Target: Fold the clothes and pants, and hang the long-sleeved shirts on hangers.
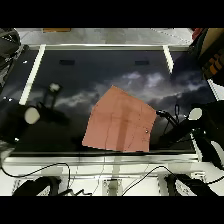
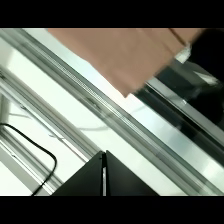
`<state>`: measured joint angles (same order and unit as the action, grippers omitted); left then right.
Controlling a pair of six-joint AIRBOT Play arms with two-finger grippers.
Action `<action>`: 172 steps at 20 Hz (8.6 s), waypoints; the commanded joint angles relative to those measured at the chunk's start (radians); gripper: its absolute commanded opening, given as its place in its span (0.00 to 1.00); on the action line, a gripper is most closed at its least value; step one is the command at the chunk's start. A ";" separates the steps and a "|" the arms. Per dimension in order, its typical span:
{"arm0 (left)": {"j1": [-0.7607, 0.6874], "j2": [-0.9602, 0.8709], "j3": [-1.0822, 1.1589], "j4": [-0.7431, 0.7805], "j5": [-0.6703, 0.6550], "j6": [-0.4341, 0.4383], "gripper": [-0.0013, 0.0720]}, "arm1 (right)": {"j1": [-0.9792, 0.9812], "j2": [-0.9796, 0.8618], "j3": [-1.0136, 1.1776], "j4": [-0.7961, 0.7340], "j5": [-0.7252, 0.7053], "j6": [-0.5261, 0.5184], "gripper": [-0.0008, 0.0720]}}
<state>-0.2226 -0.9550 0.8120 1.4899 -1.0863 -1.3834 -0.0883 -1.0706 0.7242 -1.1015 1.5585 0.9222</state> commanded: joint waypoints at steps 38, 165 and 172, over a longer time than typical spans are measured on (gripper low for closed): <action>0.222 -0.429 -0.257 -0.822 0.011 0.409 0.61 | -0.008 0.000 -0.032 0.006 -0.130 -0.048 0.03; 0.212 0.071 0.089 -0.960 0.098 0.449 0.02 | -0.048 0.080 0.348 0.458 -0.275 0.056 0.03; 0.211 0.419 0.269 -0.985 0.402 0.448 0.02 | -0.048 0.309 0.623 0.608 -0.268 0.149 0.03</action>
<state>-0.0116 -0.6716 1.0199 0.5209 -0.8242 -0.9352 -0.1371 -0.8501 1.2476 -0.5743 1.2903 1.0046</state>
